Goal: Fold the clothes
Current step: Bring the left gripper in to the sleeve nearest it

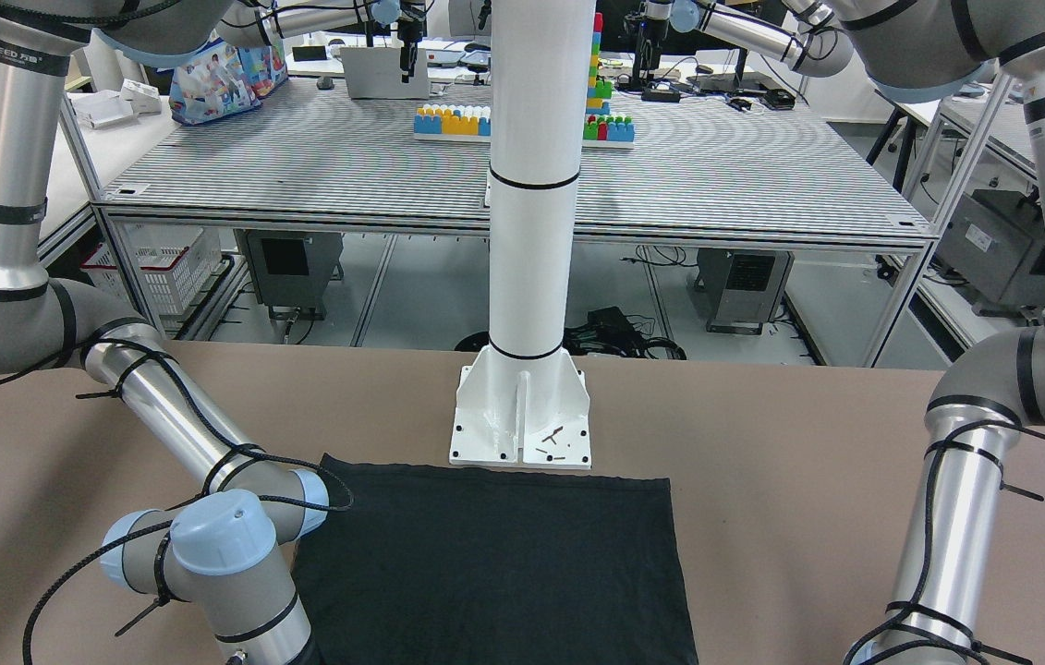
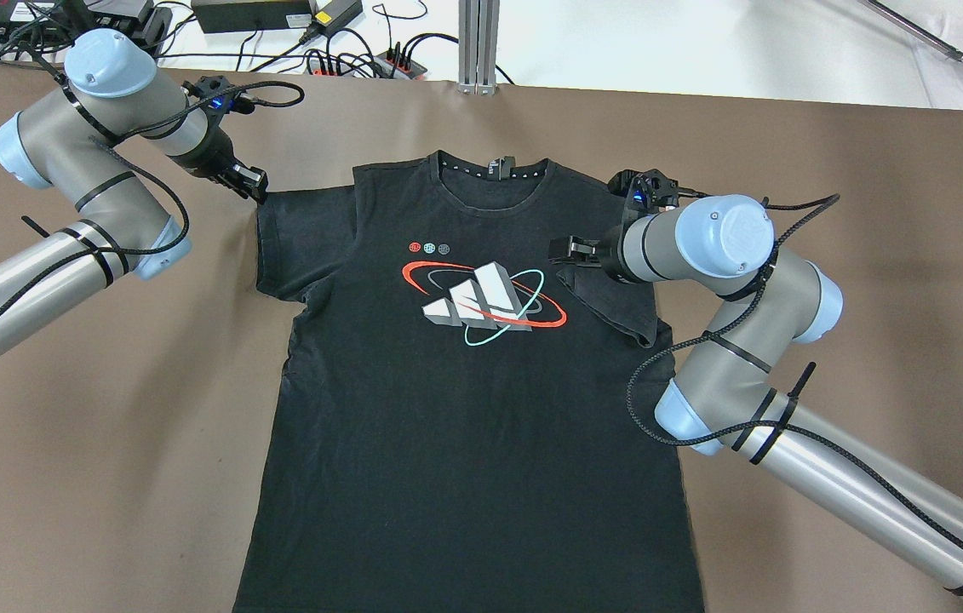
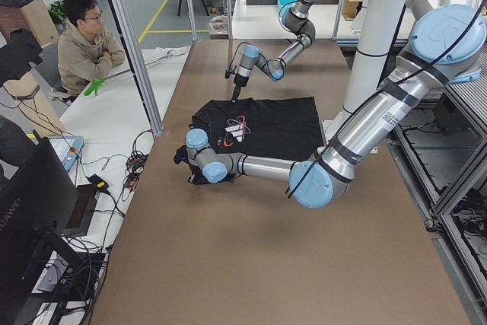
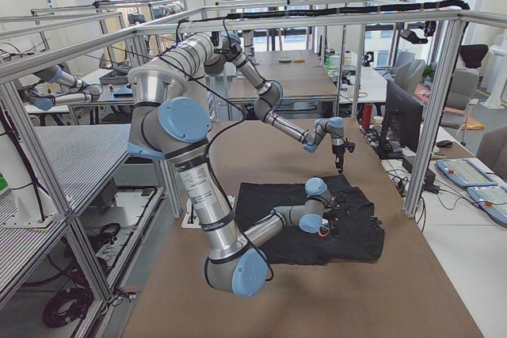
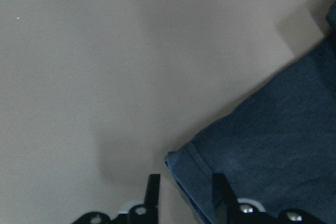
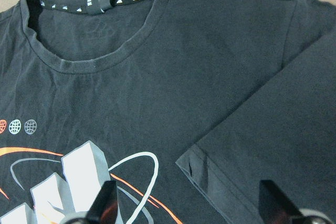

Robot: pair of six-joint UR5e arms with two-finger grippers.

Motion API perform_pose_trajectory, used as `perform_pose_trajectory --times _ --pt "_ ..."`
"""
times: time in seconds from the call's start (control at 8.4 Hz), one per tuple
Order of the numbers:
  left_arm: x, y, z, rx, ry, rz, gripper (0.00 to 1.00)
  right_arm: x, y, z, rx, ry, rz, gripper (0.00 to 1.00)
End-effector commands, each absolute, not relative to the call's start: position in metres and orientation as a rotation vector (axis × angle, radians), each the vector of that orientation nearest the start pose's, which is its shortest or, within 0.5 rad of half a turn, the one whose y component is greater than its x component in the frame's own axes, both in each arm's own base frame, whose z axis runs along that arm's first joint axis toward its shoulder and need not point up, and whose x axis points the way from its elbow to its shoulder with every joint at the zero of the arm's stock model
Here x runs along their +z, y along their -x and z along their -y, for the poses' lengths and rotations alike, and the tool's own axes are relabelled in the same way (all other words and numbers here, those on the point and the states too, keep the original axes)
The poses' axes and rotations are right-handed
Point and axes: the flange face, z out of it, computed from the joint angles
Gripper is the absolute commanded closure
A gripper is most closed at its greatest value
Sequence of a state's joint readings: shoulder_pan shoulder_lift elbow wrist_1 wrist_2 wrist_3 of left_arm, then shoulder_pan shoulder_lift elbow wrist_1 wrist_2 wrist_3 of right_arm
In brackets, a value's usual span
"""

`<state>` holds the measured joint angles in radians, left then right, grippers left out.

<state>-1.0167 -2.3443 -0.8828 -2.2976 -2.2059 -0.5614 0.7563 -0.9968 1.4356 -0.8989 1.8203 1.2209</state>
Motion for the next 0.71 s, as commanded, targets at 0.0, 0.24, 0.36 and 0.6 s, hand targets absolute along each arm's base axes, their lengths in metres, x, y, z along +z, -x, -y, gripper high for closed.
perform_pose_trajectory --times 0.0,0.24,0.36,0.6 --pt "0.4197 -0.3699 0.7369 0.248 -0.338 -0.919 0.62 0.3068 0.445 0.5684 0.23 -0.404 1.055 0.05" --pt "0.4215 -0.3707 0.7383 0.246 -0.332 -0.916 0.62 0.3064 0.4444 0.5678 0.23 -0.405 1.056 0.05" --pt "0.4229 -0.3718 0.7379 0.247 -0.331 -0.914 0.62 0.3064 0.4444 0.5678 0.23 -0.405 1.056 0.05" --pt "0.4246 -0.3774 0.7353 0.252 -0.326 -0.913 0.62 0.3069 0.4452 0.567 0.233 -0.411 1.053 0.05"
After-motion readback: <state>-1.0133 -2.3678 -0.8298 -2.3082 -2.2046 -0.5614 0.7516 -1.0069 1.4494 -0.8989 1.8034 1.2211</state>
